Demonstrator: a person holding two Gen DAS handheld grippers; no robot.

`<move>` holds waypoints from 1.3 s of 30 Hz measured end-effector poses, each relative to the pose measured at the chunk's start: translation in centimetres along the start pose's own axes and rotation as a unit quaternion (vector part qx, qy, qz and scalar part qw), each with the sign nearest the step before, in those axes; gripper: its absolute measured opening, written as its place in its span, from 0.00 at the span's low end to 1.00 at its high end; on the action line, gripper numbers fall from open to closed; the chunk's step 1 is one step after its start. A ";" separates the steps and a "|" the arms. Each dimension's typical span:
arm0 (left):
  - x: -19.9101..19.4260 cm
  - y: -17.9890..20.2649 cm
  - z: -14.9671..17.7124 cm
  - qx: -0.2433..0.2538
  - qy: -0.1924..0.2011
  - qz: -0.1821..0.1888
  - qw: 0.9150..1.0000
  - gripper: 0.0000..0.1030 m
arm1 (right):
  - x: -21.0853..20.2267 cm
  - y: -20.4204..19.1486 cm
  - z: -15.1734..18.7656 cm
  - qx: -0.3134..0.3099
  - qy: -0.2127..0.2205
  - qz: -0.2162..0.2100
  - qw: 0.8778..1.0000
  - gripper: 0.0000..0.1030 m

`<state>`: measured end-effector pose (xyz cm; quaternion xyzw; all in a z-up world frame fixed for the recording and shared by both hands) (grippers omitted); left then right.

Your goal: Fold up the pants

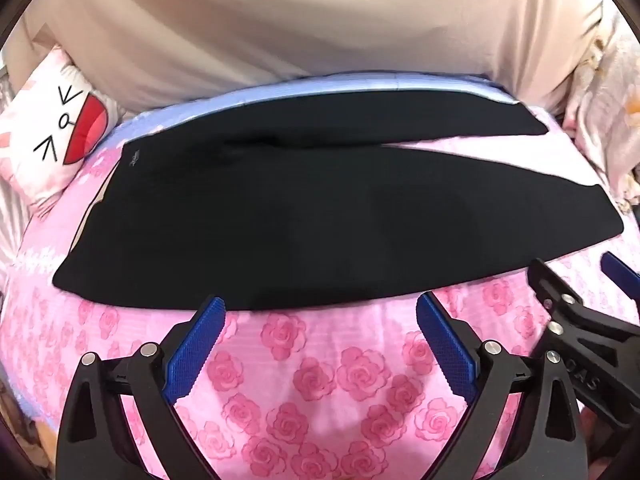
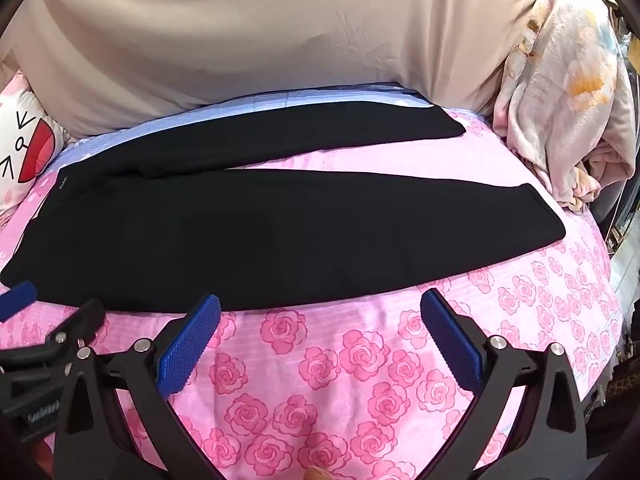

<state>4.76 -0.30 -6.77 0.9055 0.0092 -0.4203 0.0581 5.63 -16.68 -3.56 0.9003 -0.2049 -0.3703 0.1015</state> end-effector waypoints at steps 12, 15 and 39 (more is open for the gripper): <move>0.6 -2.0 -3.1 -0.060 0.046 0.019 0.997 0.91 | 1.3 2.5 -1.7 0.013 0.001 0.021 1.000 0.95; 0.8 -2.2 -3.5 -0.062 0.048 -0.004 0.997 0.91 | 1.6 2.5 -1.7 0.010 0.002 0.018 1.000 0.95; 0.8 -1.8 -4.0 -0.015 0.049 -0.034 0.998 0.91 | 1.5 1.8 -2.1 0.009 0.009 0.023 1.000 0.95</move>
Point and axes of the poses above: each gripper's, at about its wrist camera, not at the fingertips, and x roughly the way its jaws point, y to its right, z to its underside, the point moved 7 cm from there along x, roughly the way its jaws point, and after that the axes turned 14 degrees about -x, right-handed, at the moved point
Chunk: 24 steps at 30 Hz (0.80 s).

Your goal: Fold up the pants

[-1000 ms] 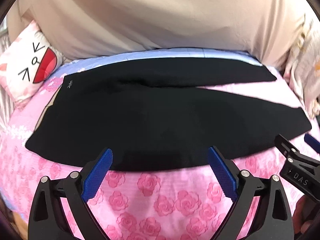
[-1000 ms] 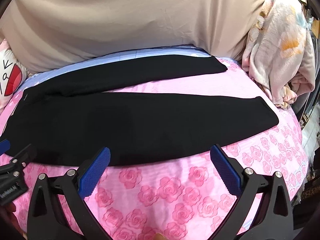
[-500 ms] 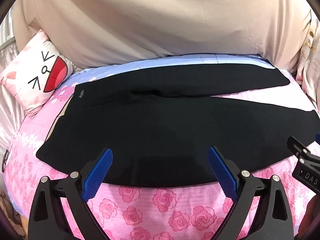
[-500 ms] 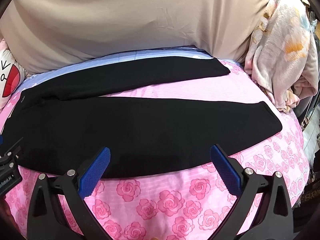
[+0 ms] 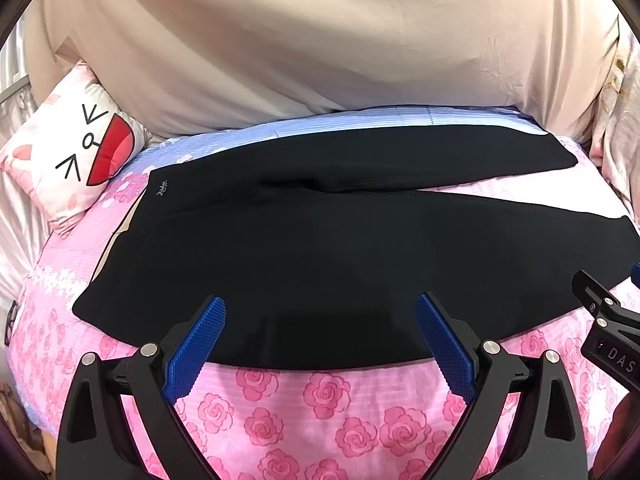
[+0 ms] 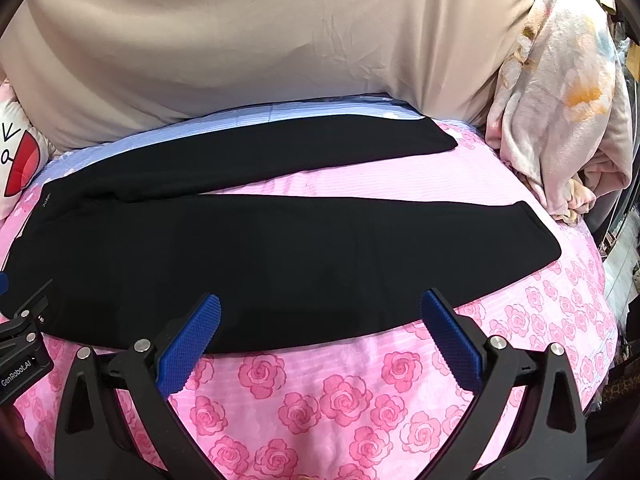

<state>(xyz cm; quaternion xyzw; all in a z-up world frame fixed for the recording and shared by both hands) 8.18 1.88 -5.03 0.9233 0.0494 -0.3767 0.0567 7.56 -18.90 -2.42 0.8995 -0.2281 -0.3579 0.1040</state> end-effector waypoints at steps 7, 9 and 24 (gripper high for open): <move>-0.2 0.0 0.0 0.001 0.001 -0.001 1.000 0.92 | -0.3 0.2 0.1 0.001 0.001 0.002 1.000 0.95; -0.2 0.0 0.0 0.002 0.001 -0.001 1.000 0.92 | -0.3 0.2 0.1 0.000 0.001 0.001 1.000 0.95; -0.1 0.4 0.1 0.008 -0.002 -0.002 1.000 0.92 | -0.4 0.4 0.1 0.001 0.000 0.003 1.000 0.95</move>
Point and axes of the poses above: each gripper's, at about its wrist camera, not at the fingertips, and x roughly the way its jaws point, y to its right, z to its underside, the point moved 7 cm from there along x, roughly the way its jaws point, and after that the axes turned 14 degrees about -x, right-handed, at the moved point
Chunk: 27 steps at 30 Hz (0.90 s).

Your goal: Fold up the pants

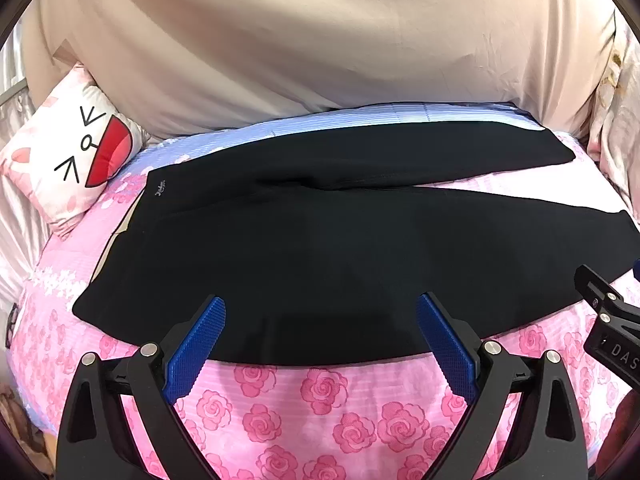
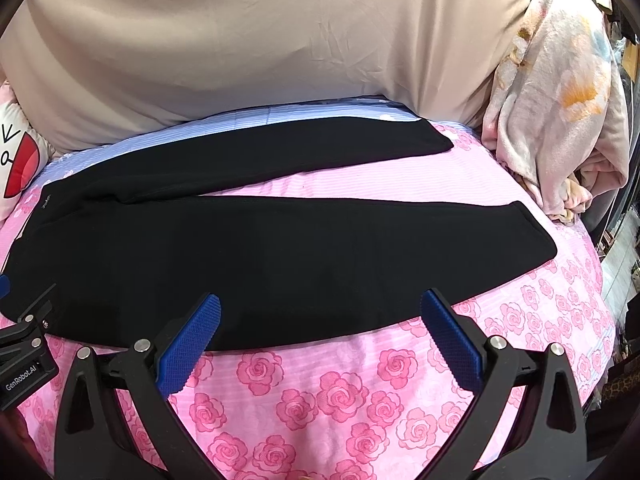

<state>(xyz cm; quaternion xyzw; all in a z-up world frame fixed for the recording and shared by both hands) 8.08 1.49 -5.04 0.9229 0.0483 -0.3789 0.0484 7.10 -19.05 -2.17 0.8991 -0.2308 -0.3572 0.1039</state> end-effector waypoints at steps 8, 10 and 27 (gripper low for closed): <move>0.2 0.2 0.0 0.001 -0.001 -0.003 1.000 0.92 | 0.1 0.2 0.2 0.001 -0.002 -0.002 1.000 0.95; 0.3 0.2 0.0 0.001 -0.001 -0.003 1.000 0.92 | 0.2 0.3 0.2 0.001 -0.001 -0.005 1.000 0.95; 10.7 -15.0 -17.8 -0.118 0.028 -0.071 0.990 0.92 | 17.3 21.9 -13.6 -0.019 -0.007 0.015 1.000 0.95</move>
Point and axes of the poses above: each gripper's, at about its wrist camera, not at the fingertips, and x roughly the way its jaws point, y to its right, z to its underside, the point moved 7 cm from there along x, roughly the way its jaws point, and after that the axes turned 14 degrees about -x, right-handed, at the moved point
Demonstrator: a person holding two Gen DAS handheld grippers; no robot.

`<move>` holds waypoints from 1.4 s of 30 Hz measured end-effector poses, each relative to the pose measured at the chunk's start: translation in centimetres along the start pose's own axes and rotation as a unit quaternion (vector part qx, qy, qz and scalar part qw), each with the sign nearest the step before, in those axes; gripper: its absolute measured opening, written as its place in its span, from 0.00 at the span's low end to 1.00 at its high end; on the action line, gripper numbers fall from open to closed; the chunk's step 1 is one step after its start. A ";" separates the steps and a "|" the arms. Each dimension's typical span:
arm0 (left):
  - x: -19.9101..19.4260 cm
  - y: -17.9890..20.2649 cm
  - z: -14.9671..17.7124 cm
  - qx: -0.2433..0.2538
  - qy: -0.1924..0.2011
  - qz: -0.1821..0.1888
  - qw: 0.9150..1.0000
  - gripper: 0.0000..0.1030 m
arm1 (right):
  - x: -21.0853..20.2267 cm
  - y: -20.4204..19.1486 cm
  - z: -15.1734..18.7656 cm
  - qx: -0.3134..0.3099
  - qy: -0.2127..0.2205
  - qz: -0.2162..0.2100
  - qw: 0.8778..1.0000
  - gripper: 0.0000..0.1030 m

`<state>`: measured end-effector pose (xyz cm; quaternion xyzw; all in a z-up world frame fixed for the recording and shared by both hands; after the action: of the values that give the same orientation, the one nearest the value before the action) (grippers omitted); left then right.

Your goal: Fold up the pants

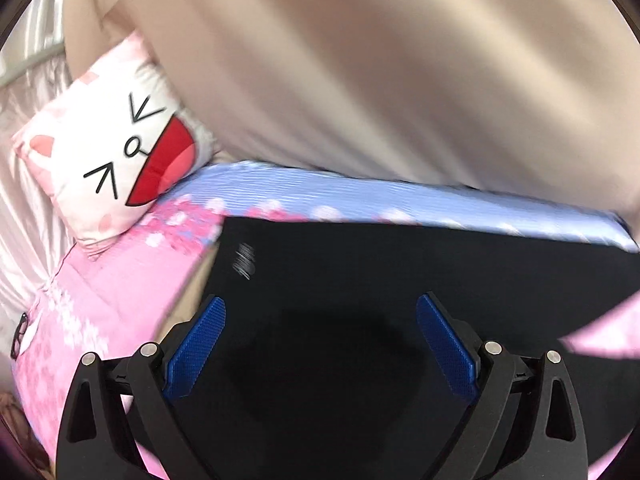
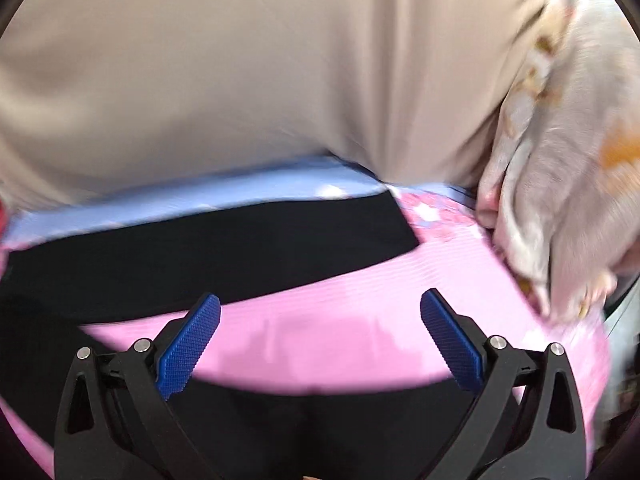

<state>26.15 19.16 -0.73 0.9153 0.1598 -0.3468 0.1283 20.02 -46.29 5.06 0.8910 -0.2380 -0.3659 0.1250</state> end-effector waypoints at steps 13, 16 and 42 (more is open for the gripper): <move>19.8 -10.2 -6.4 -0.075 -0.147 -0.122 0.979 0.92 | 16.4 8.4 -3.9 0.000 -0.082 0.005 0.997 0.95; 21.3 -9.8 -5.8 -0.059 -0.156 -0.132 0.977 0.93 | 18.0 8.5 -3.9 -0.007 -0.096 0.004 0.995 0.95; 20.5 -6.6 -7.4 -0.068 -0.161 -0.035 0.984 0.15 | 19.6 8.5 -6.6 0.031 -0.051 -0.055 0.997 0.16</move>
<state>42.61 31.93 -10.02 0.8305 0.1920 -0.4823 0.2021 34.01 -63.39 1.44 0.8863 -0.2058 -0.4097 0.0645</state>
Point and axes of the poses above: each gripper's, at about its wrist camera, not at the fingertips, and x roughly the way its jaws point, y to its right, z to its underside, the point moved 7 cm from there along x, roughly the way its jaws point, and after that the axes turned 14 degrees about -x, right-handed, at the moved point
